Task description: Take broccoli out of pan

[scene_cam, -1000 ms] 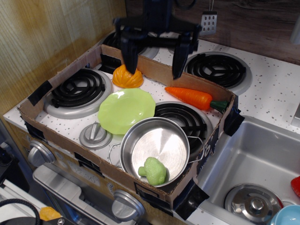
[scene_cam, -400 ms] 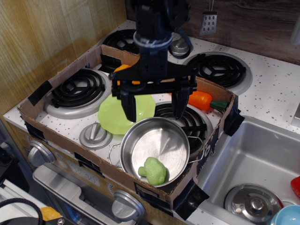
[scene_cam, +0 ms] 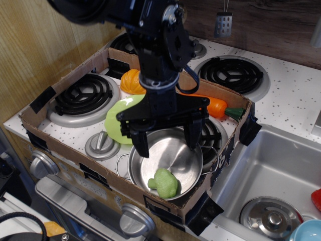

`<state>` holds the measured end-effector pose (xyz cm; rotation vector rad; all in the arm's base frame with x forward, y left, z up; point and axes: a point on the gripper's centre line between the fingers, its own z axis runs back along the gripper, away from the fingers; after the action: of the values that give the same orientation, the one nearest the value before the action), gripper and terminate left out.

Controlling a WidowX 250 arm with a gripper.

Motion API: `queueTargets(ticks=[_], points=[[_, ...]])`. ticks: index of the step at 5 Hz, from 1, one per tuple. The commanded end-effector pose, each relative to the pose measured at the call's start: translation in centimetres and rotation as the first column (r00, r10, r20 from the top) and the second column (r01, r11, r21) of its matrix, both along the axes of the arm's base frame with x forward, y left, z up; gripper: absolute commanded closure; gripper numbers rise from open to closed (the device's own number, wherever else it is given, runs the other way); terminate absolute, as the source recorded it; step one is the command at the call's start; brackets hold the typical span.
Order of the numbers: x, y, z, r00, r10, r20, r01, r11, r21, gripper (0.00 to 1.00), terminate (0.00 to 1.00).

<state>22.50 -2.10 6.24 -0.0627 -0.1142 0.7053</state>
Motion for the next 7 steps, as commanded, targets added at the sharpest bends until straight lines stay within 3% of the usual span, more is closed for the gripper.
queueTargets(ticks=[1,3,4,7], points=[[1.1,-1.0,-1.2,0.996,0.019,0.09,-0.016,0.999,-0.03,0.0,0.0],[0.5,-1.0,-2.9,0.998,0.038,0.043,-0.036,0.999,-0.03,0.0,0.0],[-0.3,-1.0,-2.2,0.998,0.051,0.031,-0.051,0.998,-0.024,0.0,0.0],[-1.0,-1.8,-3.5,0.997,0.058,0.046,-0.055,0.996,-0.068,0.0,0.0]])
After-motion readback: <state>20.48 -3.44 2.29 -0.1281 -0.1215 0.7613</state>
